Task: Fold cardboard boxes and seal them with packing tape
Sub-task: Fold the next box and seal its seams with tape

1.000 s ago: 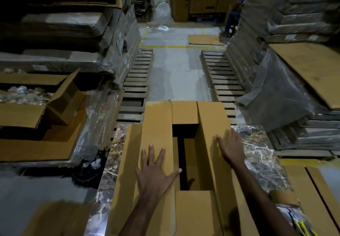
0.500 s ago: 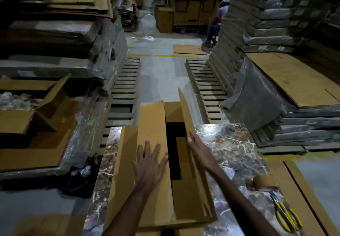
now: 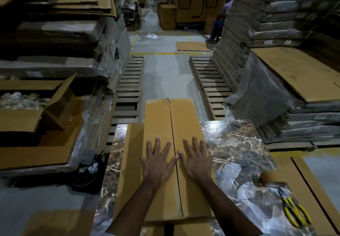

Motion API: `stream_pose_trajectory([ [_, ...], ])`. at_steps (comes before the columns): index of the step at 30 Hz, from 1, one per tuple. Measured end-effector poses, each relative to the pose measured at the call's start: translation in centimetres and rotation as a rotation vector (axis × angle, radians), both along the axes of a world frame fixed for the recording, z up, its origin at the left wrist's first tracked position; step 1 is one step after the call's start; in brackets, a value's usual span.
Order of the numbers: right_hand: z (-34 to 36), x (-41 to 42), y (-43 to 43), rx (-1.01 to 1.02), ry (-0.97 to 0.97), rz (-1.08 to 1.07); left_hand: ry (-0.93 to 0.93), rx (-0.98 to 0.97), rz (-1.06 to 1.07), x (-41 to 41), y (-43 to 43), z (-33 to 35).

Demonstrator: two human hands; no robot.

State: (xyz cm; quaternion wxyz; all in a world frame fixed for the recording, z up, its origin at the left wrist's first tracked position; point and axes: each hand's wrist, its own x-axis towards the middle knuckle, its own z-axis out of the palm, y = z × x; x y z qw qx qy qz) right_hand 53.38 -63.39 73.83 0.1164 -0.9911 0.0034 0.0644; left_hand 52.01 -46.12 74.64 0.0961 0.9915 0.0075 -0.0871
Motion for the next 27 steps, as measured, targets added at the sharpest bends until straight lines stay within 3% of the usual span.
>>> stream_pose_trajectory([
  [7,-0.8,-1.9,0.0,-0.036,0.004,-0.019,0.004,0.046,-0.092,-1.1,0.4,-0.9],
  [17,-0.7,-0.7,-0.5,-0.010,-0.038,0.025,0.006,0.049,-0.063,-0.8,-0.2,-0.7],
  [27,-1.1,-5.7,-7.2,0.265,-0.085,-0.071,-0.052,-0.046,0.041,-1.6,-2.5,-1.1],
])
